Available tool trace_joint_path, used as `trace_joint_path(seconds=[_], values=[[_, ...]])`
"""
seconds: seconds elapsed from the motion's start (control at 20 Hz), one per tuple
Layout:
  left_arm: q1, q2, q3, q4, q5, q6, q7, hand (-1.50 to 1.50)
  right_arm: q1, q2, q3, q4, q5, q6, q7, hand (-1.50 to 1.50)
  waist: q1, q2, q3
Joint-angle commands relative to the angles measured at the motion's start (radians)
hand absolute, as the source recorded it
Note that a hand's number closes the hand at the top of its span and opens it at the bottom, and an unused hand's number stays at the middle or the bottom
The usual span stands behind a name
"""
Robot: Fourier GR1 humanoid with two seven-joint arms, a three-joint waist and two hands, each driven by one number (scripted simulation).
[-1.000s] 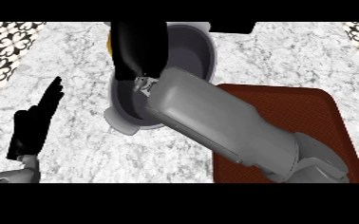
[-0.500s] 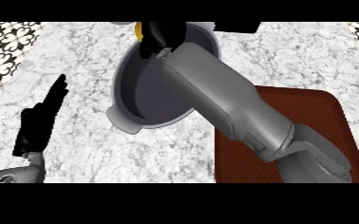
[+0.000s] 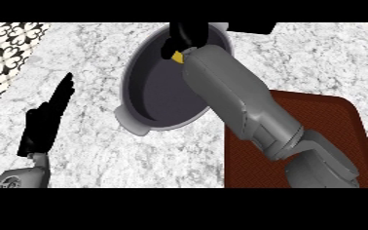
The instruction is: Pick the lemon from the tray and place it in the pot
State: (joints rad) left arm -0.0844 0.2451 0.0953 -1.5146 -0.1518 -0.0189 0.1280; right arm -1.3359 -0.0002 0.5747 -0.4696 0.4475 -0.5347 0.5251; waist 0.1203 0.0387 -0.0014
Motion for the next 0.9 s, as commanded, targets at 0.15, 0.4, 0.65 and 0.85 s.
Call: trace_joint_path(seconds=[0.15, 0.4, 0.65, 0.85], values=[[-0.015, 0.021, 0.016, 0.006, 0.005, -0.013, 0.007, 0.0, -0.028, 0.0, -0.061, 0.063, -0.117, -0.006, -0.145, -1.5, 0.006, -0.001, 0.0], [-0.036, -0.003, 0.011, 0.043, 0.0, 0.004, -0.002, 0.0, 0.008, 0.0, -0.144, -0.04, -0.196, -0.228, -0.297, -1.5, -0.006, 0.004, 0.002], [-0.012, 0.016, 0.019, 0.032, 0.002, -0.011, -0.019, 0.0, 0.017, 0.0, -0.252, -0.104, -0.342, -0.292, -0.413, -1.5, -0.009, -0.003, 0.002], [0.037, -0.028, -0.007, -0.018, -0.022, 0.027, 0.007, 0.0, 0.066, 0.0, -0.251, -0.145, -0.476, -0.215, -0.486, -1.5, -0.036, -0.02, 0.002]])
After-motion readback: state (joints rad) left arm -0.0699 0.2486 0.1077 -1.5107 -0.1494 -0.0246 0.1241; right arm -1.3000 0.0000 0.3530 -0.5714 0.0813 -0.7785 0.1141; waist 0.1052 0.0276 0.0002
